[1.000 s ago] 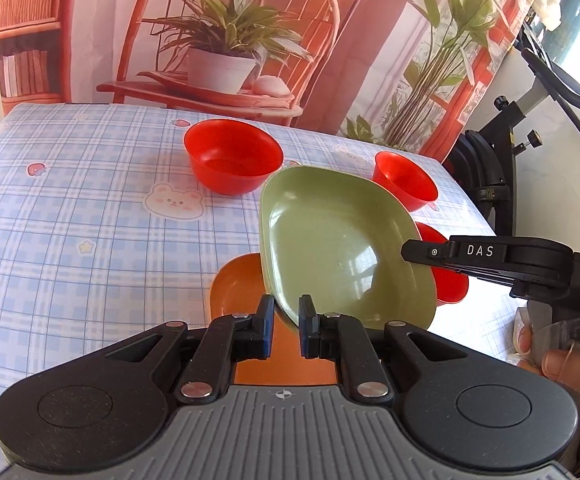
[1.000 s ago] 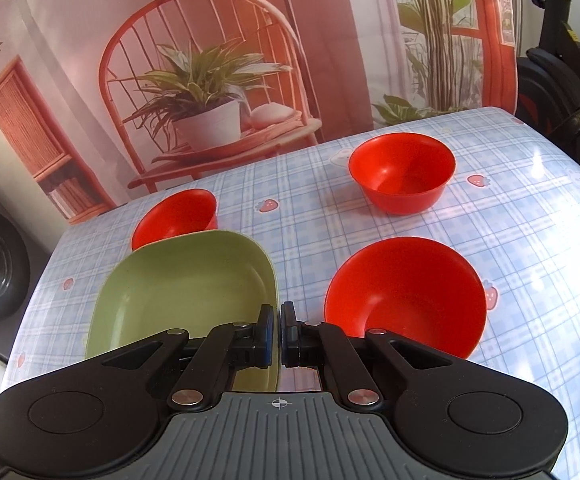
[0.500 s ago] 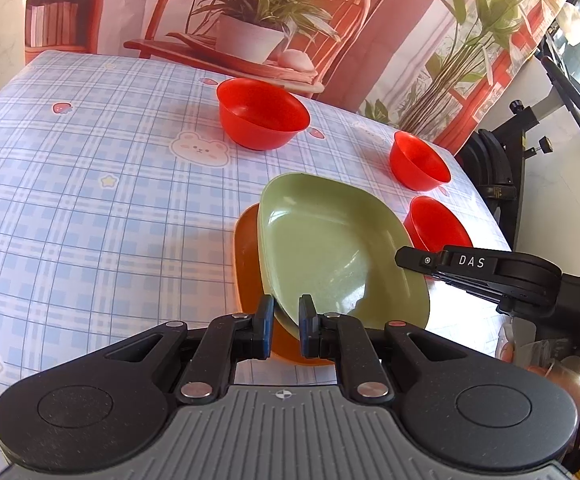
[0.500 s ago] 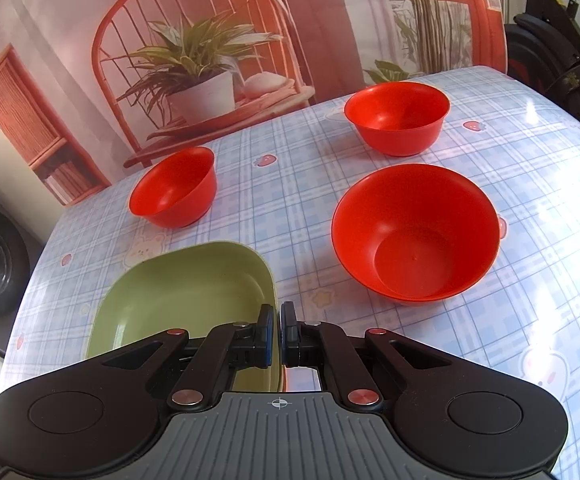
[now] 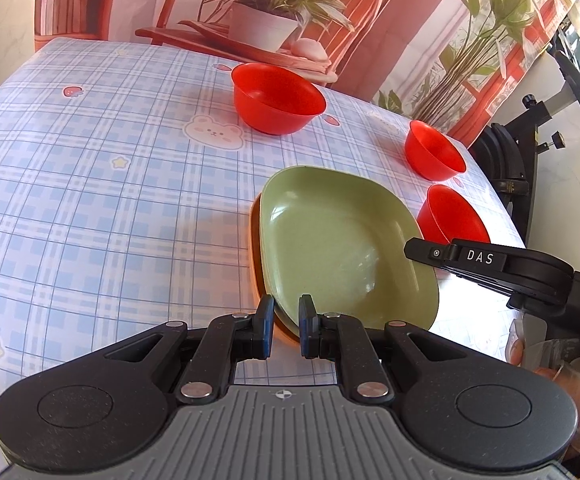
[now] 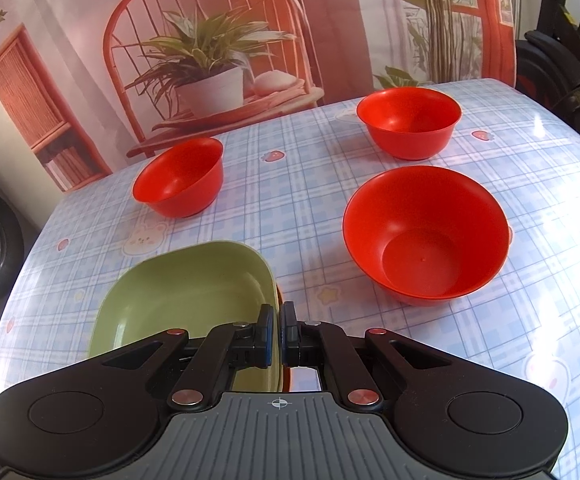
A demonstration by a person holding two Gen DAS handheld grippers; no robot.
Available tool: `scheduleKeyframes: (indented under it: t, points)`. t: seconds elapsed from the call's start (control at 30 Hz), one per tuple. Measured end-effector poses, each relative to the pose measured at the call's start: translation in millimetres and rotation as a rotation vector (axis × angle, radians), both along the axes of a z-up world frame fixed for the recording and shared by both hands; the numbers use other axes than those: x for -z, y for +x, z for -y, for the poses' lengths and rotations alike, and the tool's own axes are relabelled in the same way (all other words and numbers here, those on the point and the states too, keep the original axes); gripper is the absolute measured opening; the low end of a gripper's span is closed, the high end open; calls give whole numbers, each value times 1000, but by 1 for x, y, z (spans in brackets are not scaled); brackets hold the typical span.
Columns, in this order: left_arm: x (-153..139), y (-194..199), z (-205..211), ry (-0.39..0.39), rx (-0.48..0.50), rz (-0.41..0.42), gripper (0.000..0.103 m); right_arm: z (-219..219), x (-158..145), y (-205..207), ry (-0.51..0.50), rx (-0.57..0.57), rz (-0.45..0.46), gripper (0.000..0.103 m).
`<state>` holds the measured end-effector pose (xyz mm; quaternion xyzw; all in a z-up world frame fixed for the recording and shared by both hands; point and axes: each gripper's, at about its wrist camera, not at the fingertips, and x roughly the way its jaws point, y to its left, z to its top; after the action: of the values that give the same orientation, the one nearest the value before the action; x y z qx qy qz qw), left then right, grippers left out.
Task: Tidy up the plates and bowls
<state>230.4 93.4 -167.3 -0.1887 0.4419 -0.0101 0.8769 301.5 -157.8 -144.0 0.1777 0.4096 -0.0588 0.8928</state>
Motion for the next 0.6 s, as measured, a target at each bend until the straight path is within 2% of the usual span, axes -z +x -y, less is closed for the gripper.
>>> scheduleKeyframes:
  t: [0.6]
  points:
    - [10, 10, 0, 14, 1, -19, 15, -4, 7, 1, -37, -19, 5, 4]
